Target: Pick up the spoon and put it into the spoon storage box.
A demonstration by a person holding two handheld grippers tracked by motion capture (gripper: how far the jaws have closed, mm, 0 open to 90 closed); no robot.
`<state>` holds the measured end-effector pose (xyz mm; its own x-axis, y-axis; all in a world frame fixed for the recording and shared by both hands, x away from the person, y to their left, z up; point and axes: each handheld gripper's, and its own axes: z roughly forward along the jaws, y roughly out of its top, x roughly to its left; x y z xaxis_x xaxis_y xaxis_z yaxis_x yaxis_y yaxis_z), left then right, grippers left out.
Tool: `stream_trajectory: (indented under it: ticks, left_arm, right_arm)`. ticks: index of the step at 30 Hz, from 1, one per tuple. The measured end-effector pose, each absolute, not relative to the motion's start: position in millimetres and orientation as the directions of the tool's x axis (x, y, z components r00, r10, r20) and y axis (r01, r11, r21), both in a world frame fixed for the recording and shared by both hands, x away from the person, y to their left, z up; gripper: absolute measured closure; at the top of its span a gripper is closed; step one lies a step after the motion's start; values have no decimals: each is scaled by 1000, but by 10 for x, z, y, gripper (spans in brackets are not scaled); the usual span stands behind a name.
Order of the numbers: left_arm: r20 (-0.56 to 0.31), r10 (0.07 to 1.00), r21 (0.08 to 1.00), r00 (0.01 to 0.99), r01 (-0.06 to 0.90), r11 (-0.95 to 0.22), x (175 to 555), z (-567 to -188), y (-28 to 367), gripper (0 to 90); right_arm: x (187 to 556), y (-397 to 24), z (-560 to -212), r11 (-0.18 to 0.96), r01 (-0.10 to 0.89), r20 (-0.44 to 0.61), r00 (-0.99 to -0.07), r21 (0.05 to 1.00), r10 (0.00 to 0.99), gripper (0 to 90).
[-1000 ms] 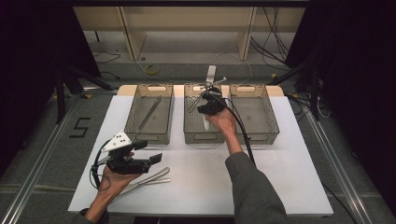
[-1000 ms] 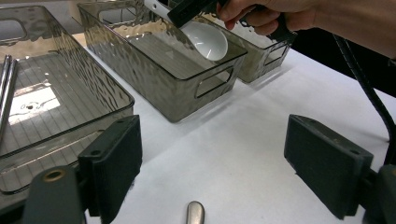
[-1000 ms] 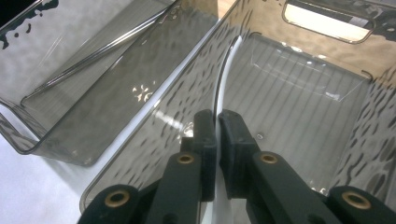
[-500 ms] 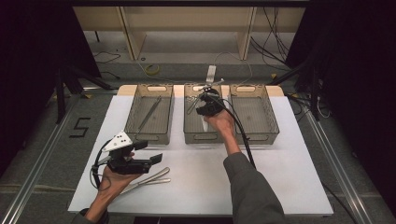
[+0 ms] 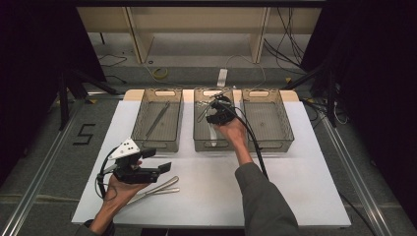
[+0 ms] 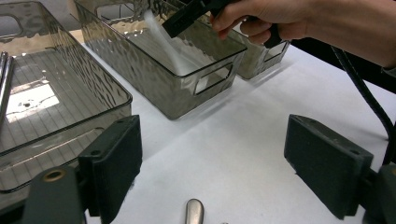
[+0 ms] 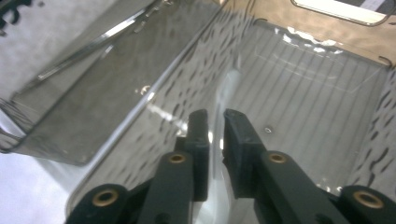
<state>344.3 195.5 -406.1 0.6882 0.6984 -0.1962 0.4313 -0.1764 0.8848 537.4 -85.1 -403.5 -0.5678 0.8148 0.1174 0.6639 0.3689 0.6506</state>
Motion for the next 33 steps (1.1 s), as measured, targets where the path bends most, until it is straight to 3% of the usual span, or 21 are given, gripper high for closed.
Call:
stream_trajectory:
  ticks: [7, 18, 33]
  left_arm:
    - [-193, 702, 882, 686, 435, -182, 3452, -4061, 1964, 187]
    - [-196, 705, 866, 681, 457, -201, 3499, -4071, 1970, 185]
    - [-165, 732, 782, 661, 540, -311, 3612, -4115, 1953, 185]
  right_arm:
    - [5358, -916, -3962, 353, 662, 135, -568, 661, 812, 655]
    - [5070, -1040, -3762, 390, 582, 134, -659, 713, 740, 460]
    - [4489, -1368, -3808, 401, 511, 119, -716, 760, 688, 377]
